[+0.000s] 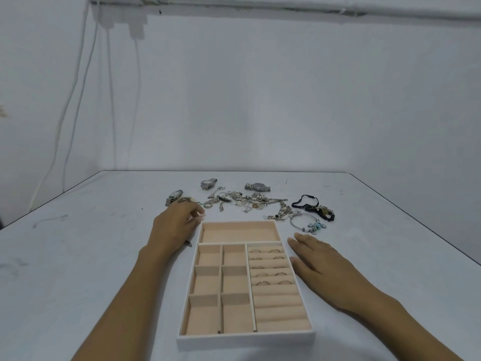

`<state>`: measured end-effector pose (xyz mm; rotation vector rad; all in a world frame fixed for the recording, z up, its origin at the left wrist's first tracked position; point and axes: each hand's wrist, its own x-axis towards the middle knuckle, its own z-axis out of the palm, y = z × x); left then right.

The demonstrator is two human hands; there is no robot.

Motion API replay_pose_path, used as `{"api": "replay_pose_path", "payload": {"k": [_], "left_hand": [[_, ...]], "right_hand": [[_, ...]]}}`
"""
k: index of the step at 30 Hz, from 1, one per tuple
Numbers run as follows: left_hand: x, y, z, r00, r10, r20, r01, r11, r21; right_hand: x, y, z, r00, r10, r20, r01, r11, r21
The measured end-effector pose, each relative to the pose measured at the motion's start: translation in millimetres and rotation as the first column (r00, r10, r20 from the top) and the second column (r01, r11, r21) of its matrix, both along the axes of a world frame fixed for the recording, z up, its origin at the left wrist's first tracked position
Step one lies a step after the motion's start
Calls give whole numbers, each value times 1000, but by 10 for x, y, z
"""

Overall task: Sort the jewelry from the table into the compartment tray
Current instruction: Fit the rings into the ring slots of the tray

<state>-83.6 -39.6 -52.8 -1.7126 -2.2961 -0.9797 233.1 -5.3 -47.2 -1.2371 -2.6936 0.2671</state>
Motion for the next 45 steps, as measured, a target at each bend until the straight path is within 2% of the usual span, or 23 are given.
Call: {"api": "replay_pose_path", "payload": {"k": [4,8,13,16,21,24,29,33,36,45], "left_hand": [[10,26,-7,1000,-10,7,10,1000,-2],[-16,32,11,998,47,-43,-49,998,-39],[-15,31,25,997,71,8,-70,995,-70],[-15,50,30,995,87,54,-82,993,-85],[-11,67,21,983,90,163,-82,995,-53],[13,50,20,986,68,155,-62,997,-46],[42,36,40,990,49,131,-43,998,-45],[38,35,50,992,38,124,-31,998,-62],[46,36,51,992,31,121,-23,997,-67],[50,35,56,992,18,127,-9,997,-71]], "right_hand": [[14,39,137,998,-18,-55,16,999,-32],[-52,224,268,994,-31,-108,24,998,-64],[-151,576,499,935,-80,-345,-6,970,-241],[-263,744,548,894,-139,-427,44,973,-225],[-641,949,545,905,-145,-400,103,987,-125],[-949,994,518,939,-96,-331,79,995,-66],[-1471,1040,435,997,64,-46,-65,998,-9],[-1744,1100,285,992,30,119,-45,991,127],[-1829,1137,204,995,0,102,-23,975,223],[-1833,1212,187,987,-99,-124,121,976,182]]}}
